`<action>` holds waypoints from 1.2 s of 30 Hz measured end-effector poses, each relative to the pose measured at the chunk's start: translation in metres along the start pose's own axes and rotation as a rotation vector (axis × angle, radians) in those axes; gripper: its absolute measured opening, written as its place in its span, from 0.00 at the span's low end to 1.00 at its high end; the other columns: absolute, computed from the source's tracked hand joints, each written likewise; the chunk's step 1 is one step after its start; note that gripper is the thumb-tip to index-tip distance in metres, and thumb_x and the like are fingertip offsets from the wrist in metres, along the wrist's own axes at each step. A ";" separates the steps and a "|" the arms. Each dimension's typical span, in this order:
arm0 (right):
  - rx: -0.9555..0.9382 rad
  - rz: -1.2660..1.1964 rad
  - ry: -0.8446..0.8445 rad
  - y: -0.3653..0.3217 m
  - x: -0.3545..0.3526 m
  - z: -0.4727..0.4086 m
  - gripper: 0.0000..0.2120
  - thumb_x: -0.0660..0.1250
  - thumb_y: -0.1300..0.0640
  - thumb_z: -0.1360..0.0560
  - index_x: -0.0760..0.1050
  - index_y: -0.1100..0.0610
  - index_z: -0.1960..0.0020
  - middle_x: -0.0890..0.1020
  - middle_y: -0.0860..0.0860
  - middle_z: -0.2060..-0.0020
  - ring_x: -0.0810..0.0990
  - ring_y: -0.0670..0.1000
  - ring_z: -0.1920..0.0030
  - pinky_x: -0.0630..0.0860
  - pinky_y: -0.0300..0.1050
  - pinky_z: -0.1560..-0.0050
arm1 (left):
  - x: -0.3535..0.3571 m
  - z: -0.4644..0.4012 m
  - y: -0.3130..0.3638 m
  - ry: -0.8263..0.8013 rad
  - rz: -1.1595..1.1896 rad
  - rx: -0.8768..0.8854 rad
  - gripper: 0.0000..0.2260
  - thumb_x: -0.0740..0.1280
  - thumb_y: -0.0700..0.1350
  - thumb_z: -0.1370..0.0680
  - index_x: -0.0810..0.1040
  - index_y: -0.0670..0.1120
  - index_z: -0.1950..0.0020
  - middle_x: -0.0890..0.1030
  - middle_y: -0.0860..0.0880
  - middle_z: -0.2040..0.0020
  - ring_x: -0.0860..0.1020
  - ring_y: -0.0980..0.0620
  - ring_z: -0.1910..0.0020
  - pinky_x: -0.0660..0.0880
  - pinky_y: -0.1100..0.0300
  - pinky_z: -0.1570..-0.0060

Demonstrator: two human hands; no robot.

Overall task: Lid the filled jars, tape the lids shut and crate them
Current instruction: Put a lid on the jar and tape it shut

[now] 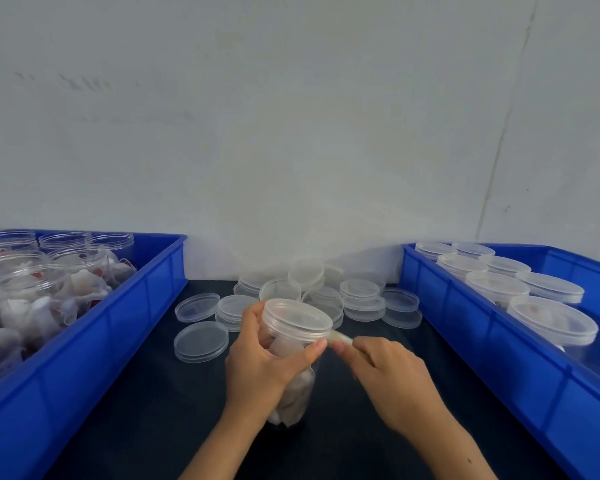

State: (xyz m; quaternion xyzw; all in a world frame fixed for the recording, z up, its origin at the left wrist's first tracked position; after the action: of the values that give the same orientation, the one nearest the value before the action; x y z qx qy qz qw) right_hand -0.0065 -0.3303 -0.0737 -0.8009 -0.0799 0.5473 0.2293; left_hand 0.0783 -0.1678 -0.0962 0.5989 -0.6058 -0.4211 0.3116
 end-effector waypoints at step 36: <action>-0.154 0.024 0.007 -0.020 0.010 0.008 0.30 0.40 0.26 0.31 0.67 0.49 0.58 0.73 0.47 0.69 0.70 0.46 0.69 0.64 0.38 0.69 | -0.004 -0.005 0.000 -0.102 0.171 -0.052 0.37 0.82 0.58 0.46 0.71 0.54 0.42 0.81 0.52 0.48 0.80 0.64 0.51 0.76 0.70 0.55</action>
State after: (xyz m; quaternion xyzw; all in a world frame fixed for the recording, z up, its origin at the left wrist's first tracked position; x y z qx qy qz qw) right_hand -0.0075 -0.3073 -0.0751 -0.8189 -0.1117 0.5396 0.1606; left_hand 0.0827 -0.1646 -0.0936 0.5144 -0.6586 -0.4384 0.3308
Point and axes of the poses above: each hand's wrist, its own z-axis away from the middle knuckle, its own x-axis out of the palm, y = z × x, the point moved 8 cm from there along -z, towards the middle knuckle
